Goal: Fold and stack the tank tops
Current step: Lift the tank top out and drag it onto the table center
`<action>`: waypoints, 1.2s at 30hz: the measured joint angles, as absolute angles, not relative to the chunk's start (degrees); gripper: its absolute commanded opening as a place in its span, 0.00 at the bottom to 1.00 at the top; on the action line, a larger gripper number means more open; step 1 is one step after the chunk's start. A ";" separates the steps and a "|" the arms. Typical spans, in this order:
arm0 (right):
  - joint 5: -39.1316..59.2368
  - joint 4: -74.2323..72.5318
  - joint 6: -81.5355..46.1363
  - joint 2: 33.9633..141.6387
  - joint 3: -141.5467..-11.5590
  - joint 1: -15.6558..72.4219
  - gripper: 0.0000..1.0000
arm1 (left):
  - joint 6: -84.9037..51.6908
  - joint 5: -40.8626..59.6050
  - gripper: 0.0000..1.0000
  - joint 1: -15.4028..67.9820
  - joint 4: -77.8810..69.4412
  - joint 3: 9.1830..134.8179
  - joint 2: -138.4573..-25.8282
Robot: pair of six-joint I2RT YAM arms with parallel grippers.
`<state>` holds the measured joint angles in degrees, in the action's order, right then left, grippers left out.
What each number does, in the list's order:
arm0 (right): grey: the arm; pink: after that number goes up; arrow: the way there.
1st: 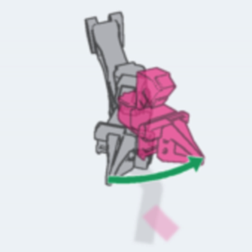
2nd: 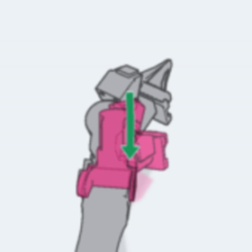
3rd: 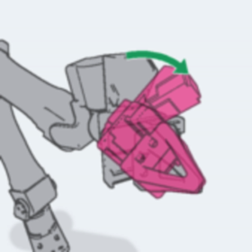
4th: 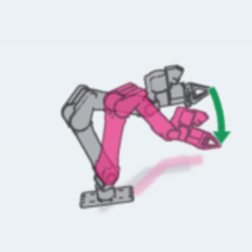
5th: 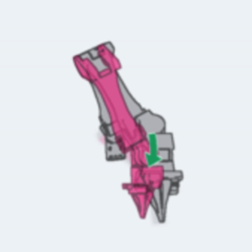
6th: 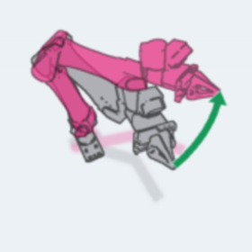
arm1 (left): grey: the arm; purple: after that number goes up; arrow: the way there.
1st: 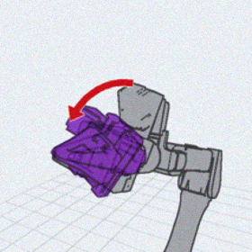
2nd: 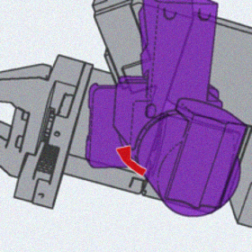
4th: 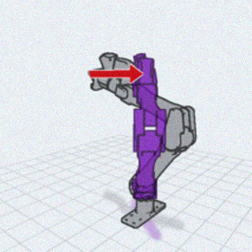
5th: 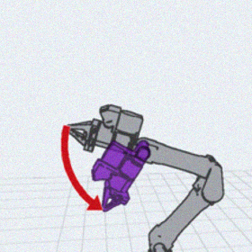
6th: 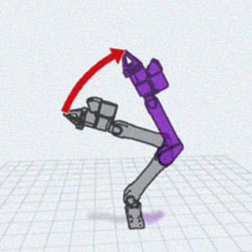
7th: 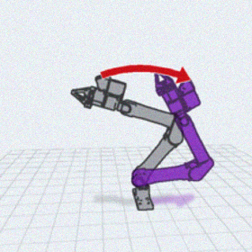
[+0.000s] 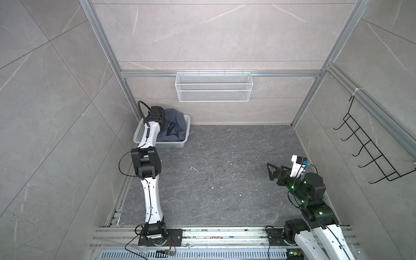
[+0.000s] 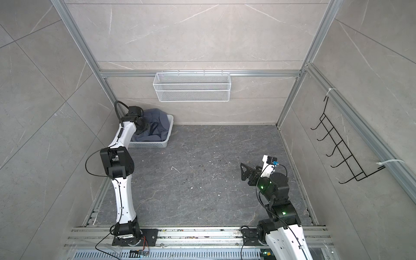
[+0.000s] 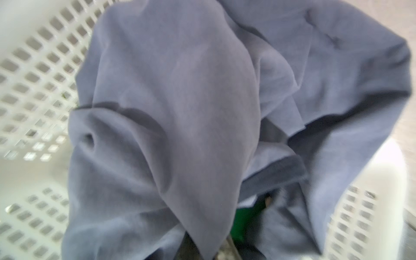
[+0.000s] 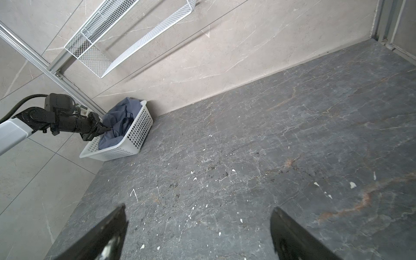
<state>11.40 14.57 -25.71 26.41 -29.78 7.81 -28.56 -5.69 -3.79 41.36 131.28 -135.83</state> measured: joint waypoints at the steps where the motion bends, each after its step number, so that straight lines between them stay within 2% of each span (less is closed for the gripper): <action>1: 11.40 14.79 -25.71 26.41 -29.78 7.81 0.99 | -28.88 -5.34 0.00 -3.79 42.17 131.22 -135.00; 8: 11.38 16.47 -25.74 26.39 -29.85 7.81 0.99 | -32.56 -0.80 0.00 -3.75 41.17 121.58 -117.80; 14: 11.35 17.19 -25.74 25.32 -29.87 7.81 0.99 | -31.07 -0.60 0.00 0.19 39.77 123.17 -103.66; 20: 11.16 17.41 -25.74 24.88 -29.87 7.81 0.99 | -22.28 -5.19 0.00 15.70 39.77 129.03 -97.23; 31: 8.73 19.70 -25.74 23.59 -29.98 7.81 0.99 | -6.74 -10.07 0.00 46.41 40.66 134.56 -96.05; 33: 8.14 19.97 -25.74 23.62 -30.11 7.81 0.99 | -5.04 -10.15 0.00 50.61 40.58 135.00 -96.07; 36: 7.11 20.21 -25.76 23.62 -30.57 7.81 0.99 | -4.38 -10.63 0.00 52.14 39.46 133.56 -95.83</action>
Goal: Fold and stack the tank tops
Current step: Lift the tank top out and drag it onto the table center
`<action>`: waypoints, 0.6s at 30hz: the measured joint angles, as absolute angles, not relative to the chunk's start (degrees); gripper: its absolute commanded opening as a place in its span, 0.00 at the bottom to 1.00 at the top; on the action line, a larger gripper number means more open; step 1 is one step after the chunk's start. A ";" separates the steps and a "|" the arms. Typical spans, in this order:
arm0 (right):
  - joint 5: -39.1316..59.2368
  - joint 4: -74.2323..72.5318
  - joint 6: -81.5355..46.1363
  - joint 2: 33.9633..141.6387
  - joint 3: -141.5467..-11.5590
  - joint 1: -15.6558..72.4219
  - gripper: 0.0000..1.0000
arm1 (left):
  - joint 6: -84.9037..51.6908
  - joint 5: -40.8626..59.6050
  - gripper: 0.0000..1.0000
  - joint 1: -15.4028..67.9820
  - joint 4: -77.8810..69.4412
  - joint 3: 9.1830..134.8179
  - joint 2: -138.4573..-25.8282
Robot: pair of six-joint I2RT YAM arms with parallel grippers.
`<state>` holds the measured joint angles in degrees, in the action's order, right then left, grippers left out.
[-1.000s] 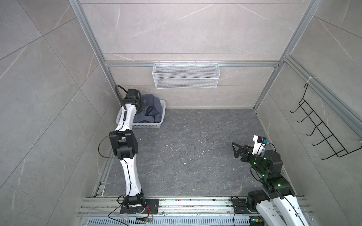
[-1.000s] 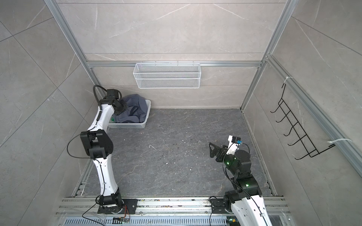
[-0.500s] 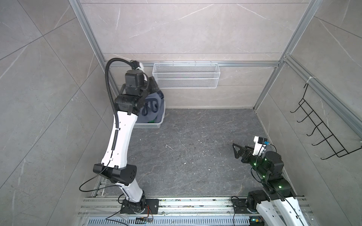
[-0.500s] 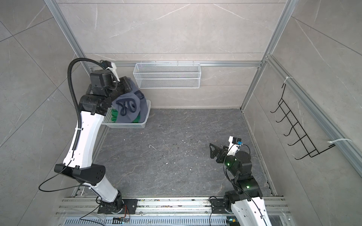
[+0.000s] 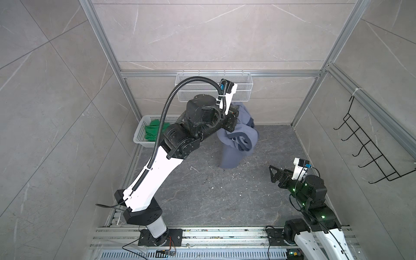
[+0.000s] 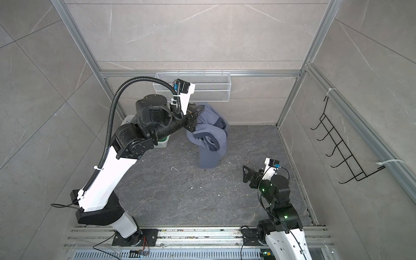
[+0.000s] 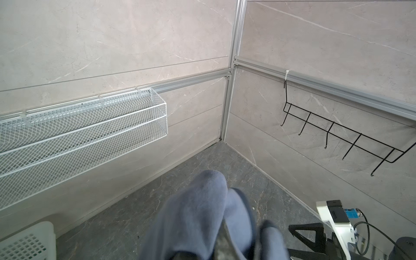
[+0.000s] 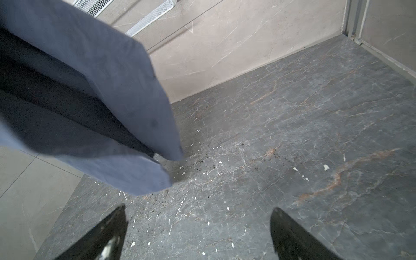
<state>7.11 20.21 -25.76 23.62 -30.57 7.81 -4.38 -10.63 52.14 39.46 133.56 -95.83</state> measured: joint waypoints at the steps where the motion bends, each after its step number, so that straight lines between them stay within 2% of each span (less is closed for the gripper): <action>1: 6.79 20.34 -25.76 23.62 -30.83 7.81 0.99 | -4.38 -11.25 0.00 51.96 38.57 131.68 -95.42; 5: 5.98 20.38 -25.76 23.64 -31.42 7.81 0.99 | -5.56 -15.09 0.00 50.83 33.65 115.81 -91.37; 6: 5.87 20.40 -25.76 23.64 -31.42 7.81 0.99 | -6.24 -15.66 0.03 50.52 32.25 111.20 -90.24; 7: 5.74 20.45 -25.76 23.70 -31.42 7.81 0.99 | -7.20 -16.71 0.15 50.24 30.48 104.92 -88.71; 9: 5.48 20.56 -25.78 24.25 -31.42 7.81 0.99 | -9.93 -19.75 0.31 49.69 27.53 92.90 -86.13; 13: 4.73 21.26 -25.78 26.65 -31.42 7.81 0.99 | -21.58 -22.98 0.45 43.46 28.27 73.71 -85.56; 18: 3.81 22.33 -26.06 31.88 -31.42 7.81 0.98 | -32.40 -21.93 0.60 32.18 31.55 59.48 -85.19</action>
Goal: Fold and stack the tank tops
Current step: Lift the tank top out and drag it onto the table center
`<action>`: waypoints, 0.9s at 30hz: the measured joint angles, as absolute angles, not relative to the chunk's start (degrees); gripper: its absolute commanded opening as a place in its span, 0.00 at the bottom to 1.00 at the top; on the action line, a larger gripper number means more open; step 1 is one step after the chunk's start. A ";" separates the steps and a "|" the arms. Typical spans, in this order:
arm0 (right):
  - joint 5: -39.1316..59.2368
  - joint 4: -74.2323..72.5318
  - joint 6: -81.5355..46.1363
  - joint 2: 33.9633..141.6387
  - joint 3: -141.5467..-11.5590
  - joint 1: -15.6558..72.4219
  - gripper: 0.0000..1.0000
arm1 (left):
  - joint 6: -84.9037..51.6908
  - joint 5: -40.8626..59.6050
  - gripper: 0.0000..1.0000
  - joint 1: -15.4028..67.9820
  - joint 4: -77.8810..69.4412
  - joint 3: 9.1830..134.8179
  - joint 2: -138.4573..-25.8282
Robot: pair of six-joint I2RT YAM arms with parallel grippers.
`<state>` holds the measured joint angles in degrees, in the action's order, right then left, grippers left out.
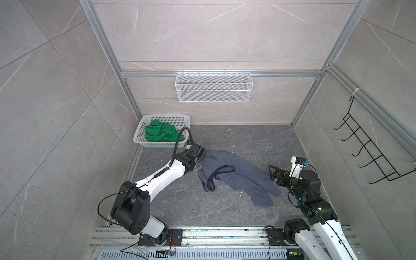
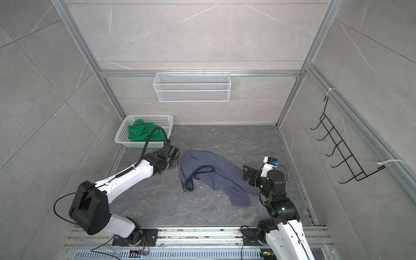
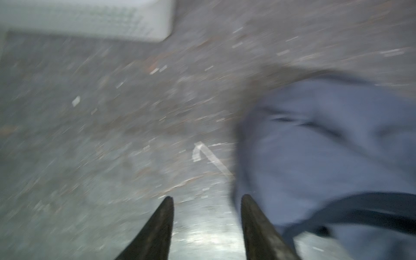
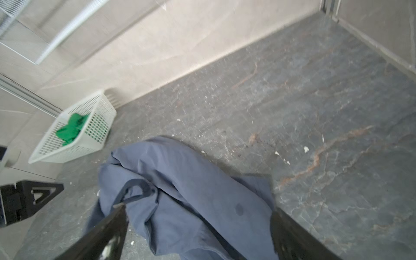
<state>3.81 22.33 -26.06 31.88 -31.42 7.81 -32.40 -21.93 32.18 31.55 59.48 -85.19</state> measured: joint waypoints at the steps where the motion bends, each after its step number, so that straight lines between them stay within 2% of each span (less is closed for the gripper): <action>1: 3.77 22.52 -26.20 33.01 -31.44 7.81 0.98 | -33.30 -21.17 0.64 32.14 32.18 58.46 -84.58; 3: 3.84 22.55 -26.61 35.16 -31.48 7.81 0.97 | -34.11 -19.20 0.67 33.63 32.64 58.28 -83.33; 8: 4.14 22.52 -27.73 41.50 -32.03 7.81 0.95 | -33.65 -14.26 0.68 40.88 32.40 64.66 -84.42; 13: 4.56 22.57 -29.23 45.80 -32.05 7.81 0.94 | -32.36 -9.91 0.68 48.75 31.44 76.60 -97.17; 19: 4.08 23.00 -30.63 46.06 -32.05 7.81 0.94 | -32.49 -6.22 0.66 52.93 33.17 86.65 -110.89; 23: 4.05 23.51 -31.16 45.91 -32.03 7.81 0.93 | -32.69 -6.13 0.60 53.21 35.83 92.09 -115.79; 27: 4.05 23.73 -31.55 44.93 -31.75 7.81 0.93 | -32.91 -6.31 0.47 53.21 36.84 95.50 -118.58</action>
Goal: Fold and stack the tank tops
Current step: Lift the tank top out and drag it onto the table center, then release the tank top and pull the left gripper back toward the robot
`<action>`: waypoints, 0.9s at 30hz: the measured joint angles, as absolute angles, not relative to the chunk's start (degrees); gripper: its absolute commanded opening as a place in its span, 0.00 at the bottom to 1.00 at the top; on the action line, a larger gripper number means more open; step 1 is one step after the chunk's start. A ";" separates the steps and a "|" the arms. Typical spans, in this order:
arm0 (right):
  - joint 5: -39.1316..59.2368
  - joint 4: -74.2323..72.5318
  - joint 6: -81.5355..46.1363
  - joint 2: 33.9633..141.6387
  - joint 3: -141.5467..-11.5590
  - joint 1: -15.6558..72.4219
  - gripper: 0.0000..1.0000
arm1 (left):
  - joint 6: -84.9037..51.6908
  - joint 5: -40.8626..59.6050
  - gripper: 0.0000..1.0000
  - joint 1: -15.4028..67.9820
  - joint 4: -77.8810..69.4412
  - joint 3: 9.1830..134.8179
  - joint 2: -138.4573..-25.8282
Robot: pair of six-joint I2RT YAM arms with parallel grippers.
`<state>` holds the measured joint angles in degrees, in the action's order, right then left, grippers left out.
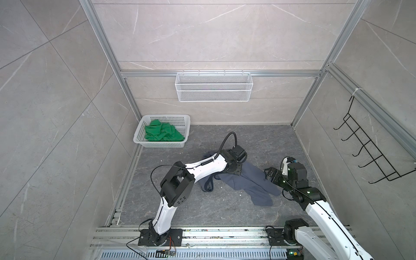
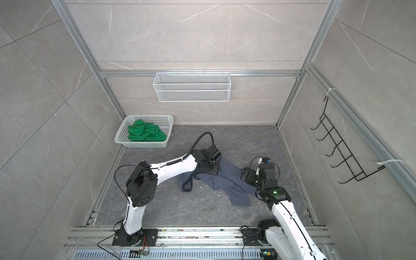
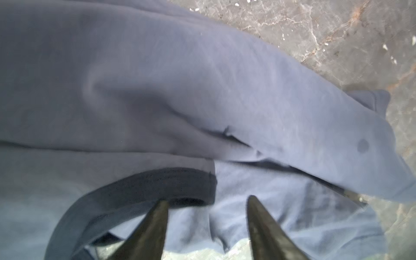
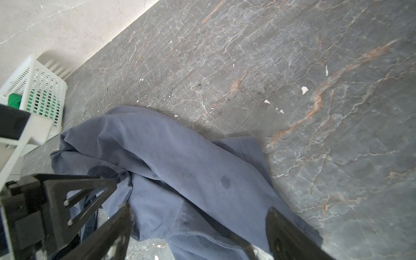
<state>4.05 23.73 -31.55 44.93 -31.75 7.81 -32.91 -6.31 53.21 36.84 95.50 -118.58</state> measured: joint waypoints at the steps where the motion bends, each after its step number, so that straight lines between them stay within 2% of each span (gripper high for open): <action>1: 4.03 23.81 -31.55 44.73 -31.70 7.81 0.93 | -32.91 -6.37 0.41 53.21 36.84 95.94 -119.11; 4: 3.97 23.83 -31.57 44.56 -31.68 7.81 0.92 | -33.01 -6.76 0.28 53.21 37.19 96.86 -120.64; 9: 3.53 24.29 -31.55 44.58 -31.68 7.81 0.92 | -33.21 -8.36 0.00 53.21 37.36 96.82 -121.86; 12: 2.79 24.71 -31.55 44.91 -31.68 7.81 0.92 | -33.04 -10.15 0.00 52.97 35.31 92.60 -119.24; 15: 2.20 25.32 -31.53 45.56 -31.68 7.81 0.92 | -32.03 -12.88 0.00 52.34 33.30 82.67 -109.47; 23: 1.69 25.34 -31.51 49.50 -31.73 7.81 0.91 | -34.30 -23.20 0.00 50.96 29.63 58.98 -60.80; 26: 1.74 24.34 -31.53 51.55 -31.73 7.81 0.91 | -39.70 -23.68 0.01 50.94 31.53 50.41 -50.65; 27: 1.83 23.90 -31.53 52.29 -31.73 7.81 0.90 | -41.89 -23.31 0.07 50.94 32.53 46.87 -48.82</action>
